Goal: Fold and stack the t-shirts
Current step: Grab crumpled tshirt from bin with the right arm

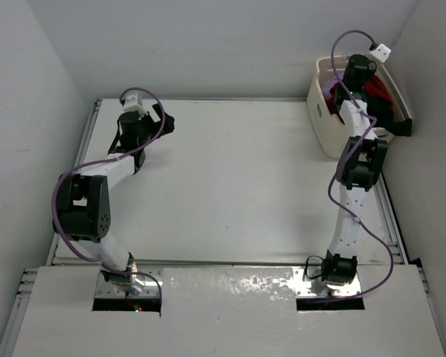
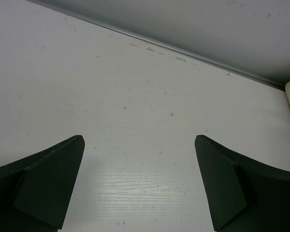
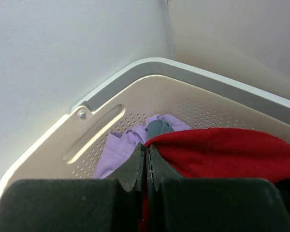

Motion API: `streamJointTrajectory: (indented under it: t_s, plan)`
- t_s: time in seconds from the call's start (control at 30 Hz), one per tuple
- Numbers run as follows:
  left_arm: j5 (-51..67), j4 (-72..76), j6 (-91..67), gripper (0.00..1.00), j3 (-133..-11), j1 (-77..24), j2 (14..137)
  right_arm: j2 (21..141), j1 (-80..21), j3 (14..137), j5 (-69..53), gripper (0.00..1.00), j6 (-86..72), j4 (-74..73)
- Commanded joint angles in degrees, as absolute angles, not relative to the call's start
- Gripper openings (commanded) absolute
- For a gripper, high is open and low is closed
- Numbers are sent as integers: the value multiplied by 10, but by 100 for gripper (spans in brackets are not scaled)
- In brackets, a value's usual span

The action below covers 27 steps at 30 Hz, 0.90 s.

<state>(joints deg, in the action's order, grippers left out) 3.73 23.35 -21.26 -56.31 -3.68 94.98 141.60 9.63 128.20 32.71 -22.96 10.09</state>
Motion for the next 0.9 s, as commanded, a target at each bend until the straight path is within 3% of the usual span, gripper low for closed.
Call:
streamJointTrajectory:
  t_s: [0.0, 0.33, 0.43, 0.7, 0.87]
  plan:
    - [27, 253, -207, 98, -583, -35, 931, 1409, 98, 1320, 310, 0, -226, 115]
    - [7, 254, -208, 98, -566, -35, 901, 1335, 95, 1315, 234, 0, -190, 120]
    - [8, 255, -207, 98, -562, -35, 896, 1314, 91, 1305, 158, 0, -174, 136]
    - [4, 259, -212, 98, -541, -35, 864, 1240, -23, 1361, 64, 0, 34, 205]
    - [8, 264, -216, 98, -521, -35, 837, 1152, -95, 1345, 0, 0, 39, 268]
